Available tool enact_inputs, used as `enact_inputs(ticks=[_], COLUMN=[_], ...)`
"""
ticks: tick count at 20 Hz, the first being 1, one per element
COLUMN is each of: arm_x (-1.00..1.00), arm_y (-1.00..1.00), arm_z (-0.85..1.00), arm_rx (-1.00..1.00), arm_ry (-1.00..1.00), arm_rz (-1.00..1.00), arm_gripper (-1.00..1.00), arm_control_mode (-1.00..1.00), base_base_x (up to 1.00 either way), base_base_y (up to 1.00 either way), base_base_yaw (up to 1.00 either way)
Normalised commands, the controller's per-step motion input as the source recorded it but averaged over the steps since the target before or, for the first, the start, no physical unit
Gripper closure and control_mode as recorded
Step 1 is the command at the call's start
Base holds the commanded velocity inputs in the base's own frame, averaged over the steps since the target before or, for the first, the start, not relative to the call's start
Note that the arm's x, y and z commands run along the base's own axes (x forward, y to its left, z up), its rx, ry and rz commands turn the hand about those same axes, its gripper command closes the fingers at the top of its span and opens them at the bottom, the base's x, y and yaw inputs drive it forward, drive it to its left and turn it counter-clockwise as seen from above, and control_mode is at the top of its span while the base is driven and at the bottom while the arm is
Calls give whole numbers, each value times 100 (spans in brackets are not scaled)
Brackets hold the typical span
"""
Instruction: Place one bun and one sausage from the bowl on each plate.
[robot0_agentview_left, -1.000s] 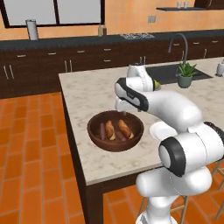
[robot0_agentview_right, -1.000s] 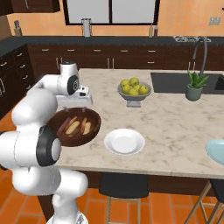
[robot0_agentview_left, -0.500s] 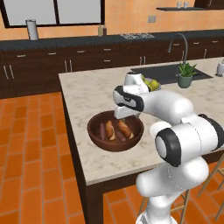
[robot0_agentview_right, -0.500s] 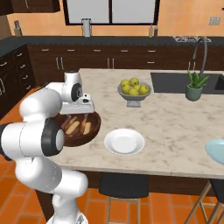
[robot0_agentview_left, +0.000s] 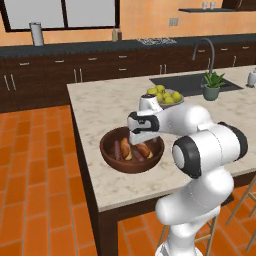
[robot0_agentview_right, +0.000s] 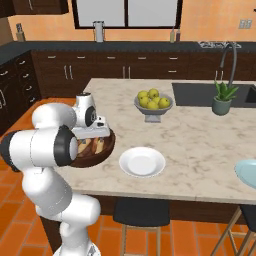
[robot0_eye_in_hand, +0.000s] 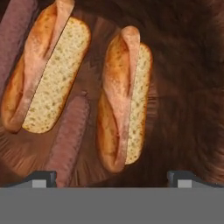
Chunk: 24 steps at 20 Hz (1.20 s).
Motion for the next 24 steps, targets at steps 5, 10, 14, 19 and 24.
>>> enact_inputs(ticks=[5, 10, 14, 19, 24], arm_x=[32, 18, 3, 3, -4], arm_y=[0, 0, 0, 0, -1], arm_z=[-28, -36, -37, -10, 33], arm_rx=[-1, -1, -2, 0, -2], arm_ry=[0, 0, 0, -1, -6], arm_rz=[1, 2, 2, 1, 0], arm_gripper=[-100, -100, -100, 100, 100], arm_control_mode=[-100, -100, -100, -100, -100], base_base_x=[0, 0, 0, 0, 0], base_base_y=[0, 0, 0, 0, 0], base_base_yaw=[0, 0, 0, 0, 0])
